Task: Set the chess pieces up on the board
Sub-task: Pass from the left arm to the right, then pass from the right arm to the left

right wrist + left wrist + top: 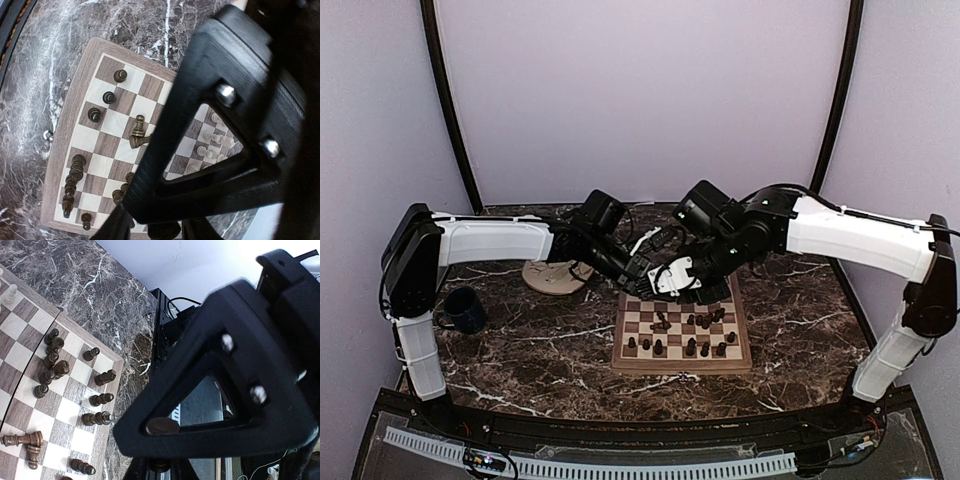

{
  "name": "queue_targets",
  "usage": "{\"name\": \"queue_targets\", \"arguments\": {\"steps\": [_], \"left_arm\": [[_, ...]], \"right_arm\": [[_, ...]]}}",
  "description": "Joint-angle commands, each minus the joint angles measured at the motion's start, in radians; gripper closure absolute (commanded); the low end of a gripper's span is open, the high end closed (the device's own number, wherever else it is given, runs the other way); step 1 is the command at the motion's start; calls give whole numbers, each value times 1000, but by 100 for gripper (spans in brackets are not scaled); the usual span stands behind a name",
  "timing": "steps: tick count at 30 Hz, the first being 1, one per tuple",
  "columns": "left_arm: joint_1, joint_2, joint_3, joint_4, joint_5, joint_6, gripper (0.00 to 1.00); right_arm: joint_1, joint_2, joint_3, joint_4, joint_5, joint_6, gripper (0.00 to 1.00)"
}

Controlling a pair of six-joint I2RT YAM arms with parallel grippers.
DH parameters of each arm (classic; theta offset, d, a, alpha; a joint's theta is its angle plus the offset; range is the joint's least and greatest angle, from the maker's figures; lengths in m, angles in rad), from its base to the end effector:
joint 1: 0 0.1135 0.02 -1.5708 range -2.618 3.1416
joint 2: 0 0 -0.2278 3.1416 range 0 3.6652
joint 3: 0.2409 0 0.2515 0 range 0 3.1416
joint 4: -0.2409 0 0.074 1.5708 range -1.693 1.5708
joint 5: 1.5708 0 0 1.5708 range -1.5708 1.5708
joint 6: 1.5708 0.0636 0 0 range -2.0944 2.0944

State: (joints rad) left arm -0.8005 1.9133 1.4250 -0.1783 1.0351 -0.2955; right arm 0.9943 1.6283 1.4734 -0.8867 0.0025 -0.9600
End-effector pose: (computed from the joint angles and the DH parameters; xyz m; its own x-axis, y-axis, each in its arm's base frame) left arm 0.2560 -0.3424 0.2007 -0.6556 0.4623 -0.5970 0.6753 0.0052 -0.7375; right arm 0.1926 0.2960 0.2437 0.4164 -0.8625 -0.2878 -0.8659 -0.2796 -0.4148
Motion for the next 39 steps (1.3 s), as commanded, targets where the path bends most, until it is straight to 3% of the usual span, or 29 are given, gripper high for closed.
{"name": "queue_targets", "arguments": {"steps": [1,7,13,17,20,24,28,32,39], "left_arm": [[0,2,30,-15,36,-7,97],[1,11,38,-31,32,-12,94],[11,-53,-15,15,-86,-4,83],[18,-177,-184,251,-209,-46,77],[18,-292,-352,545,-304,-95,71],[-1,-376,-495,780,-436,-23,67],[-64,-404,-498,816,-548,162,64],[-114,-386,-450,799,-542,280,61],[-134,-333,-373,777,-484,319,58]], "right_arm": [[23,23,10,-7,36,-10,73],[26,17,7,-13,43,4,89],[-24,-25,-38,55,3,111,95],[-114,-104,-79,104,-146,230,96],[-177,-159,-135,170,-262,314,98],[-263,-198,-190,244,-439,410,98],[-333,-198,-208,271,-649,466,98],[-365,-177,-192,257,-788,488,97],[-373,-156,-176,254,-866,504,96]]}}
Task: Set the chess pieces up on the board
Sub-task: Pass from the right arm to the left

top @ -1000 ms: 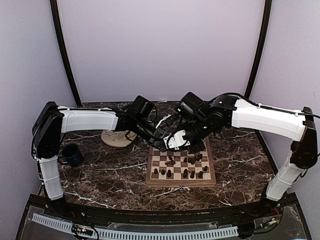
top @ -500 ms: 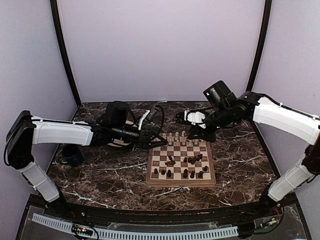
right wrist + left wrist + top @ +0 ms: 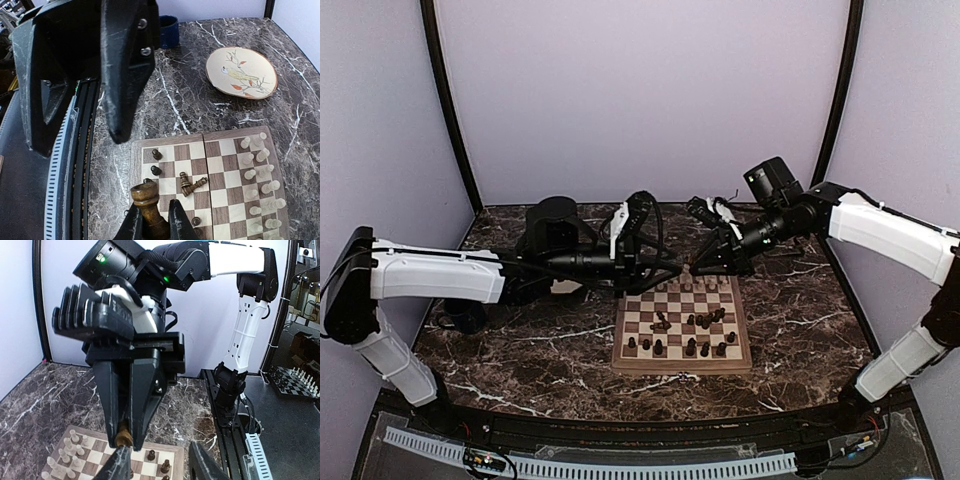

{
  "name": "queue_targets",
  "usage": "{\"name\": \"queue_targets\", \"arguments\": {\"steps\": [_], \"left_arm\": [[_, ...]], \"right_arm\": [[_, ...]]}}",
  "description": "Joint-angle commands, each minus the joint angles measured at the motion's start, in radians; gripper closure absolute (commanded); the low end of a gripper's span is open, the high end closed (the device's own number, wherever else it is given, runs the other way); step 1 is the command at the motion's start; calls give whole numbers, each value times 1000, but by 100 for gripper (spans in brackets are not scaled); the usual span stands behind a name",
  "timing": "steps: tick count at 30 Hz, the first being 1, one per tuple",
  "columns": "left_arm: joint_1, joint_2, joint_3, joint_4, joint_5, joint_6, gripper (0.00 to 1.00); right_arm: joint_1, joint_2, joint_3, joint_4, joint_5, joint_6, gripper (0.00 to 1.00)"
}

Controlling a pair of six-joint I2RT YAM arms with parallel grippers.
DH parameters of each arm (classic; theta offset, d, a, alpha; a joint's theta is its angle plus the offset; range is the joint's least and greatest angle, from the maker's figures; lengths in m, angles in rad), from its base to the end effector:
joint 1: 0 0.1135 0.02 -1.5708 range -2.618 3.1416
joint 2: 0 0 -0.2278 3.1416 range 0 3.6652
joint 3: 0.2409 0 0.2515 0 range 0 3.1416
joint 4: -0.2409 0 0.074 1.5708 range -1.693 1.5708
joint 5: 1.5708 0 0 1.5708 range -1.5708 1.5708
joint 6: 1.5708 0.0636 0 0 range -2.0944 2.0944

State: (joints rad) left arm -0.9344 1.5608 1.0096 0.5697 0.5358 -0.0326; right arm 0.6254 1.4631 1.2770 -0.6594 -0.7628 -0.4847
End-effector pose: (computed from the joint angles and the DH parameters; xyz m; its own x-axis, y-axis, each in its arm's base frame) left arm 0.2032 -0.3296 0.2669 -0.0214 -0.0181 -0.9996 0.9947 0.0999 -0.0231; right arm 0.2388 0.2266 0.2640 -0.1665 -0.5357 -0.8279 -0.9859 0.0771 0.1484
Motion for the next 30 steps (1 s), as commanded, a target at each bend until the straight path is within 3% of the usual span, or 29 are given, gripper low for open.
{"name": "queue_targets", "arguments": {"steps": [1,13,30], "left_arm": [[-1,25,47,32,18,54,58],[-3,85,101,1,-17,53,58],[-3,130,148,-74,33,38,89]], "right_arm": [[-5,11,20,27,-102,27,96],[-6,22,25,4,-115,6,94],[-6,1,5,13,-93,5,94]]}}
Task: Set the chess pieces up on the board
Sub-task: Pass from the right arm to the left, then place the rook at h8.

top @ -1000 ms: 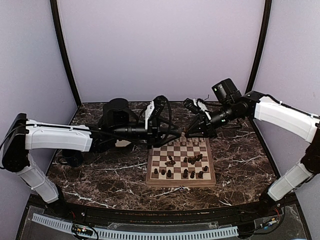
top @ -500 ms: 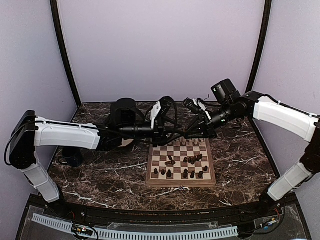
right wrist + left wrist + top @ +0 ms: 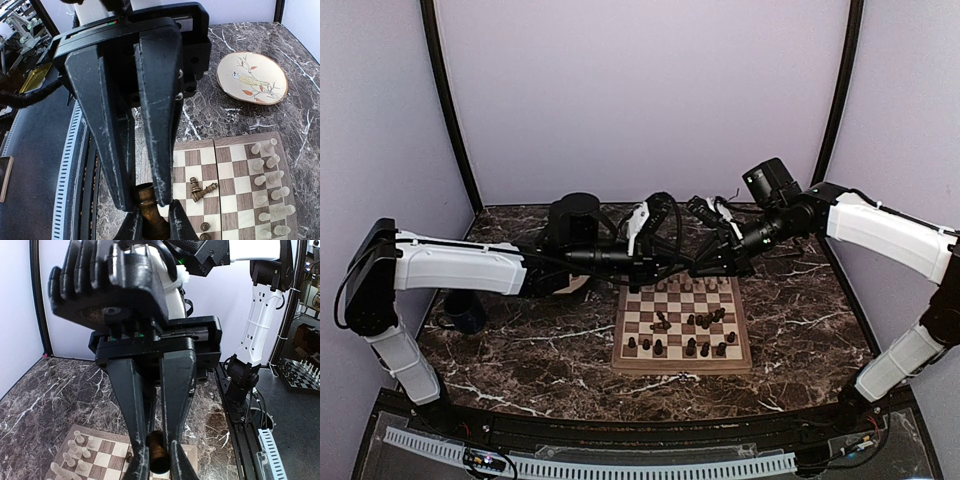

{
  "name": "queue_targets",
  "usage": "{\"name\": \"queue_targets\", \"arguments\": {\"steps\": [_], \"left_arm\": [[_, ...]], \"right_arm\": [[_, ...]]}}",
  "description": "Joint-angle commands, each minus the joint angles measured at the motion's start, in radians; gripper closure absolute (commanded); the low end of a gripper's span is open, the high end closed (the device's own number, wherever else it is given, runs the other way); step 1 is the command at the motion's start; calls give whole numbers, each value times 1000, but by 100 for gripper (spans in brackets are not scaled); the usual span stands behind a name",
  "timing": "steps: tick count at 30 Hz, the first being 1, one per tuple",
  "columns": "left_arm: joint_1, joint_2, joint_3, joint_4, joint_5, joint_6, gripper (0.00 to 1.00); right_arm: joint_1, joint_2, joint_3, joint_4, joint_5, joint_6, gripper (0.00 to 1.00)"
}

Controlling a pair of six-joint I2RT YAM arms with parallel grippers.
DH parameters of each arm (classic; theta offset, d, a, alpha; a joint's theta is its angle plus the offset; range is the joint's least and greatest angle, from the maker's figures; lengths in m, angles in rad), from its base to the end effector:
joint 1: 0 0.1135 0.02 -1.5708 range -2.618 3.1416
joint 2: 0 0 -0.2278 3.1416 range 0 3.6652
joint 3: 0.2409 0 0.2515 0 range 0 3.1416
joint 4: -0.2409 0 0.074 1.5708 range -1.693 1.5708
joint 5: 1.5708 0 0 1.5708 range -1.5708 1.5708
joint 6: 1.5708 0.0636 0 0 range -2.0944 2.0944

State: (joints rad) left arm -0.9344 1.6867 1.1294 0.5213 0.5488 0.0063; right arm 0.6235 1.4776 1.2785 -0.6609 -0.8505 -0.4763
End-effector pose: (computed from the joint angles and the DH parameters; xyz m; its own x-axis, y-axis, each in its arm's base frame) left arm 0.2191 -0.3523 0.2569 -0.0151 0.0295 -0.9995 0.9961 0.0876 -0.0125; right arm 0.2365 0.2290 0.2629 -0.1877 -0.5075 -0.8410 -0.9782 0.0186 0.2071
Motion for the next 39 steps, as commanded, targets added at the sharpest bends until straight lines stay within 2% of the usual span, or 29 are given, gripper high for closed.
{"name": "queue_targets", "arguments": {"steps": [1,3,6,11,13,21,24,32,39], "left_arm": [[-3,4,31,-31,20,-1,90],[-3,3,36,-39,18,0,92],[-2,-3,43,-72,15,11,93],[0,-27,55,-168,1,49,94],[0,-44,67,-254,-14,79,94],[-5,-141,50,-752,-148,256,95],[-17,-170,34,-866,-205,287,95],[-58,-94,25,-1001,-319,335,95],[-75,-29,3,-970,-336,331,95]], "right_arm": [[-4,-14,2,15,-3,-4,94],[-4,-19,-3,16,7,-4,89],[-5,-37,-18,15,39,-9,72],[-19,-73,-45,15,82,-24,60],[-29,-82,-65,7,105,-39,57],[-148,-144,-245,75,146,-62,56],[-213,-139,-315,146,130,-31,56],[-242,-150,-343,186,157,-25,56],[-242,-151,-357,190,165,-33,56]]}}
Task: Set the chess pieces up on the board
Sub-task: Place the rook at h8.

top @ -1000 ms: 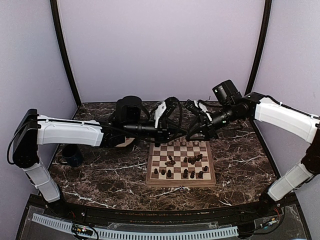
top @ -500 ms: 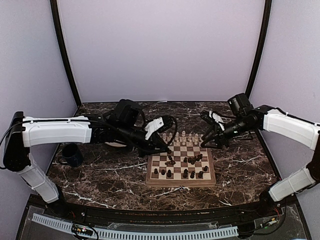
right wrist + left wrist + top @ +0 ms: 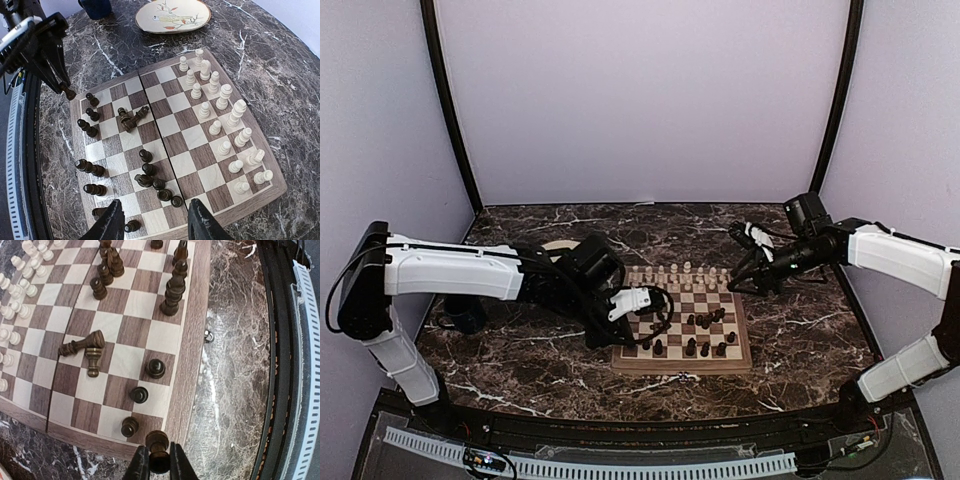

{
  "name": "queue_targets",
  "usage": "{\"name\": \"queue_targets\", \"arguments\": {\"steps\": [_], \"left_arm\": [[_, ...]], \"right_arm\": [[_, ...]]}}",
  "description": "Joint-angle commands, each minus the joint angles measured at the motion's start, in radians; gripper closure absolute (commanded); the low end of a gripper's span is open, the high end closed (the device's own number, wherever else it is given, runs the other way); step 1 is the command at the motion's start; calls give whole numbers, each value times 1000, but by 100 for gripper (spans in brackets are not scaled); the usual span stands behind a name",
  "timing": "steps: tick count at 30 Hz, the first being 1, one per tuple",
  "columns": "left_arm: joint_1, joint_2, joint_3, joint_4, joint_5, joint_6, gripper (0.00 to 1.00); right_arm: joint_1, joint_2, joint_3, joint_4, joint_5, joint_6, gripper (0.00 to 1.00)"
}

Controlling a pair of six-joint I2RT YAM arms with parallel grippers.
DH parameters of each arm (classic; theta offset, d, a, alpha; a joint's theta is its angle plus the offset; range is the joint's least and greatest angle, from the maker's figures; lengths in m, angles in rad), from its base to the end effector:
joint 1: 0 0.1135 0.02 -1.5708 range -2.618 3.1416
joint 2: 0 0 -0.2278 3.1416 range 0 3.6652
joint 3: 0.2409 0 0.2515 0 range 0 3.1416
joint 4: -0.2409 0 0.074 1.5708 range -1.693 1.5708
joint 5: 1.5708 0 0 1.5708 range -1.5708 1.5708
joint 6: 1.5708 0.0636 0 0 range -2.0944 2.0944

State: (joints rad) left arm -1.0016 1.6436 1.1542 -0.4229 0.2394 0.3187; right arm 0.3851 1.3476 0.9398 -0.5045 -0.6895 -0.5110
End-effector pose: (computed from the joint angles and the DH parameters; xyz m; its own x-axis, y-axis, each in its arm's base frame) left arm 0.1832 -0.3143 0.1714 -0.1239 0.7584 -0.6399 0.9849 0.1724 0.0136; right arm 0.2562 0.1475 0.1965 -0.3212 -0.5373 -0.7798 -0.9260 0.3509 0.1396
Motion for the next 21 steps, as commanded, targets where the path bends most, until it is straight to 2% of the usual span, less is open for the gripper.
{"name": "queue_targets", "arguments": {"steps": [1,16,21], "left_arm": [[-9,22,-22,-24,-26,18,95],[-27,113,2,-20,-49,25,93],[-31,127,11,-20,-70,17,88]], "right_arm": [[-3,-20,-19,34,4,1,56],[-3,-12,-25,32,12,-12,56],[-2,-6,-26,30,12,-14,56]]}}
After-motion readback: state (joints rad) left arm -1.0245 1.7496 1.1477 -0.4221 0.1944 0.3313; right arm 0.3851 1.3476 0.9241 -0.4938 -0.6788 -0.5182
